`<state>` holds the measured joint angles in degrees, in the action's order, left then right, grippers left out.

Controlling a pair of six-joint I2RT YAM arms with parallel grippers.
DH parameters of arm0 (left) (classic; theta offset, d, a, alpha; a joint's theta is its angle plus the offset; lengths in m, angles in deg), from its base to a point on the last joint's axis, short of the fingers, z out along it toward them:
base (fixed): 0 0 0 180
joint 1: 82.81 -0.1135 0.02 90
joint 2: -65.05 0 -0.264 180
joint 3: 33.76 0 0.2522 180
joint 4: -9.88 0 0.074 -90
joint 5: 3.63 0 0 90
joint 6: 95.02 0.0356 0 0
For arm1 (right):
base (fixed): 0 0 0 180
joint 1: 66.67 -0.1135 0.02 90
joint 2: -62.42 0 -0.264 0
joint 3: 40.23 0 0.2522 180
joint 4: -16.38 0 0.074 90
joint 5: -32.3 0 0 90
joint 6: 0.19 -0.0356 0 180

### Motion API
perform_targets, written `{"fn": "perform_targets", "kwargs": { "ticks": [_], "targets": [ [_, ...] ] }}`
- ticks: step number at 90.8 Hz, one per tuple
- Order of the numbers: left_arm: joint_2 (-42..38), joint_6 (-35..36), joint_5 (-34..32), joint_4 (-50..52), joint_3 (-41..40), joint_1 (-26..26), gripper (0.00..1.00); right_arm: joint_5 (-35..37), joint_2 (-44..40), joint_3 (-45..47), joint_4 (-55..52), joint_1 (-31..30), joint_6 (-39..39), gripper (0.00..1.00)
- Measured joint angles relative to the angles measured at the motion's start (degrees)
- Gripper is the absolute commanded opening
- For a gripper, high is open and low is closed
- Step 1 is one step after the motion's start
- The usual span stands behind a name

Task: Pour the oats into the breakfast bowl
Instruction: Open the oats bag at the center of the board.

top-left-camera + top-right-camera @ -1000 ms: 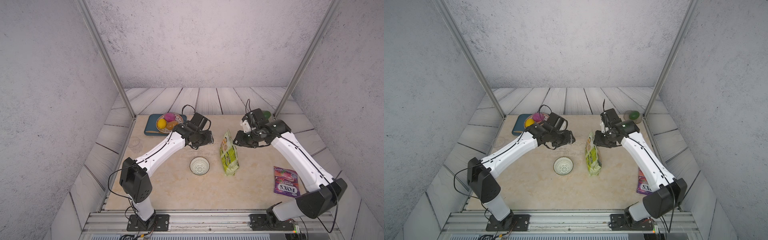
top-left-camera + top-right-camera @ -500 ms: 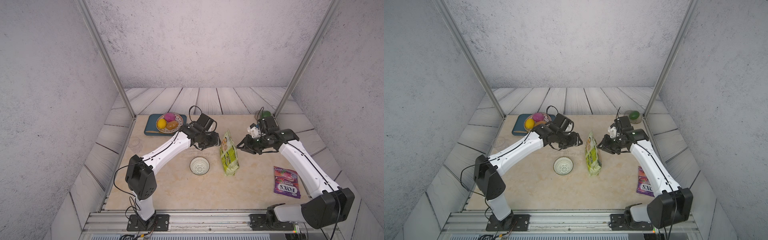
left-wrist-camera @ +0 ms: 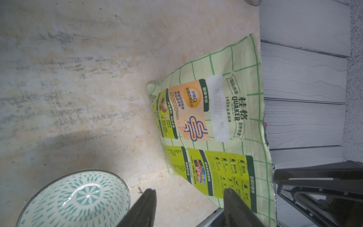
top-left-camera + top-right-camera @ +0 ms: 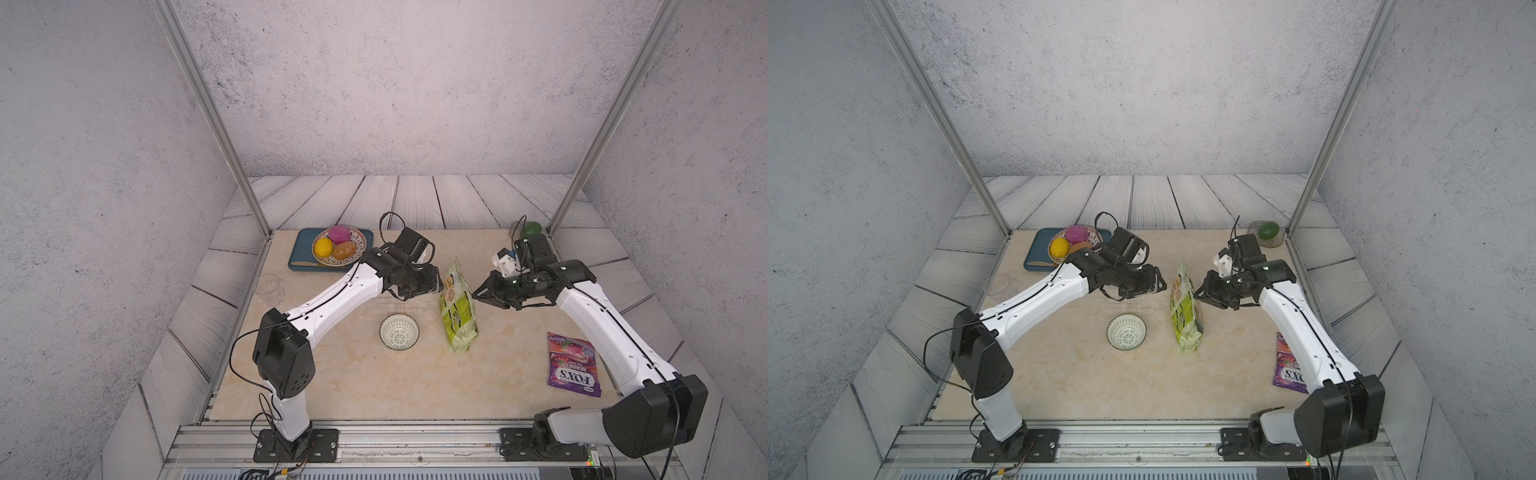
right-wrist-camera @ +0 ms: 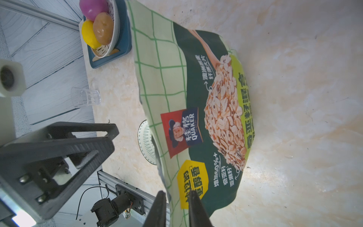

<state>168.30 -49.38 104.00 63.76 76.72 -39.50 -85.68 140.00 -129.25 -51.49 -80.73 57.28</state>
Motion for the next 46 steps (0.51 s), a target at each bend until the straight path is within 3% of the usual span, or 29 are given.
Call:
{"fn": "perform_targets", "kwargs": {
  "ticks": [46],
  "targets": [
    [0.0,0.0,0.0,0.0,0.0,0.3,0.6,0.1,1.1,0.0,0.1,0.0,1.4,0.19]
  ]
}}
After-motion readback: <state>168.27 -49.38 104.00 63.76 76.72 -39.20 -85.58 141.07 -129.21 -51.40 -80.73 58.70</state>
